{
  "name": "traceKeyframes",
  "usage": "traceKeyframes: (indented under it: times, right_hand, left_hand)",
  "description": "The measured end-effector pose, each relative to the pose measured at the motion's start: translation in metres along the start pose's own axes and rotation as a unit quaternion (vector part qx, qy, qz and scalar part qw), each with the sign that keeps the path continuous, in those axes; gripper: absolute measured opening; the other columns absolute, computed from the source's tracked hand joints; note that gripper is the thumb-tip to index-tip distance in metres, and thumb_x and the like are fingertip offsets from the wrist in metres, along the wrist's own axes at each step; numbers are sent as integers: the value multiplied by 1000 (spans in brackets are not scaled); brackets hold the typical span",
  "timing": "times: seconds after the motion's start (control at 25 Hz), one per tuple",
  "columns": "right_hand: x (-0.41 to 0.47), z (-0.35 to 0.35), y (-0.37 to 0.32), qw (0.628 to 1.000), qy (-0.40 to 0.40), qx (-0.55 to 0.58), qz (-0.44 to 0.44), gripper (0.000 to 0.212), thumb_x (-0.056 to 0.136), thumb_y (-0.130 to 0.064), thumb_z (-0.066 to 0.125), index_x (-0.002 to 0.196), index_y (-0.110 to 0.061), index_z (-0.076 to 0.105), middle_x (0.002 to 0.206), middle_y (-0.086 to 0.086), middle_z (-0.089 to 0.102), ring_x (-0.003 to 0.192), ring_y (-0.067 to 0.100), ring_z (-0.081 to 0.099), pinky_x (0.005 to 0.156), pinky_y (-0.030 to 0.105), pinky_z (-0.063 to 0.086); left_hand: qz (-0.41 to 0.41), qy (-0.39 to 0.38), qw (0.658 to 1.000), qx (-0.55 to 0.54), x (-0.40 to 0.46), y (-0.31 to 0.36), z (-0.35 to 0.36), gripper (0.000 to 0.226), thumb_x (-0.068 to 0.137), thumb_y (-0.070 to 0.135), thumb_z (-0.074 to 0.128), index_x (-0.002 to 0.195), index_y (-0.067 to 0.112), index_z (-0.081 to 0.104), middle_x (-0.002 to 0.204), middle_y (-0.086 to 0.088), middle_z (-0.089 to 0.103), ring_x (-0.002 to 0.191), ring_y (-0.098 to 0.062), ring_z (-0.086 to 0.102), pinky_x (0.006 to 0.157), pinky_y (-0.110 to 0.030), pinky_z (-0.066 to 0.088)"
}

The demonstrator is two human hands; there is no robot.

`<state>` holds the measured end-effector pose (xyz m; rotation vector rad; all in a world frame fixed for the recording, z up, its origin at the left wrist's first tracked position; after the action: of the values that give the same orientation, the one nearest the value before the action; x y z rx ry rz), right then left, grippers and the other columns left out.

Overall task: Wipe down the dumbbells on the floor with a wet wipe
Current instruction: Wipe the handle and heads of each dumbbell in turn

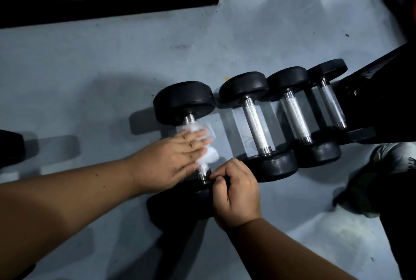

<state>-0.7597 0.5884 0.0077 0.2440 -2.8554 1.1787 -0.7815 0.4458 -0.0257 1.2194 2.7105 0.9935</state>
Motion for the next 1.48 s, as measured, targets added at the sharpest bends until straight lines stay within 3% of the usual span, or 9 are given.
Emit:
traceKeyframes:
  times: [0.12,0.24,0.52,0.68,0.8,0.96,1.12,1.36,1.48]
  right_hand:
    - [0,1,2,1000,-4,-7,7,19,78,-22,45,70,-13,61,73,0,58,71,22,57,67,44,48]
    - [-1,0,2,1000,5,-6,9,19,78,-22,45,70,-14,60,73,-1,58,72,21,57,67,42,49]
    - [-1,0,2,1000,11,13,17,18,77,-24,45,70,-18,61,73,-5,60,72,18,58,68,40,50]
    - [-1,1,3,1000,9,7,12,21,78,-24,45,69,-14,60,73,-1,60,72,22,58,67,44,49]
    - [-2,1,3,1000,11,5,13,21,79,-24,45,70,-15,60,74,-2,59,73,21,58,67,43,49]
    - [-3,0,0,1000,14,13,15,19,79,-24,45,70,-17,60,74,-4,59,72,18,57,67,41,49]
    - [-2,0,3,1000,11,13,20,21,80,-25,45,70,-16,61,74,-4,60,73,19,59,67,42,50]
    - [-4,1,5,1000,7,4,22,22,79,-26,45,70,-15,61,74,-1,59,73,22,58,67,44,49]
    - [-3,2,5,999,2,4,32,23,80,-26,44,70,-15,61,75,-2,59,74,20,58,68,43,49]
  left_hand:
    - [51,-27,996,-70,-5,14,10,39,105,25,47,137,9,62,151,-3,51,148,-20,36,122,-44,29]
    - [87,-33,994,-55,2,5,5,35,104,24,50,130,9,68,144,-5,57,142,-21,45,118,-43,35]
    - [-46,34,998,-30,18,-31,-9,35,99,29,52,119,10,75,133,0,67,133,-18,55,115,-43,38]
    - [48,-27,998,-18,10,15,16,34,101,28,50,120,14,74,133,1,67,132,-17,54,118,-39,30]
    - [79,-75,994,-16,15,7,16,36,101,31,49,119,14,75,132,1,67,133,-16,54,119,-37,30]
    - [1,-33,999,-36,26,-35,-9,50,104,45,43,118,10,75,130,-1,68,133,-17,53,120,-27,28]
    - [-38,9,999,-19,26,-30,-9,38,98,34,52,116,10,76,128,1,69,131,-15,54,119,-28,27]
    - [91,-85,991,-41,8,13,19,35,102,27,49,120,11,74,135,0,66,136,-14,50,121,-36,27]
    - [69,-79,994,-35,20,-13,6,37,102,32,49,122,13,73,135,2,65,135,-14,52,119,-35,32]
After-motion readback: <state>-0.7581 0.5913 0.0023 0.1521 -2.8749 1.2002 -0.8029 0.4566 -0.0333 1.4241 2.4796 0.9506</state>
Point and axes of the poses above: each hand's wrist, its own x-axis towards the middle knuckle, its own z-axis out of the palm, y = z × x, the point moved 8 cm from there along x, towards the middle knuckle
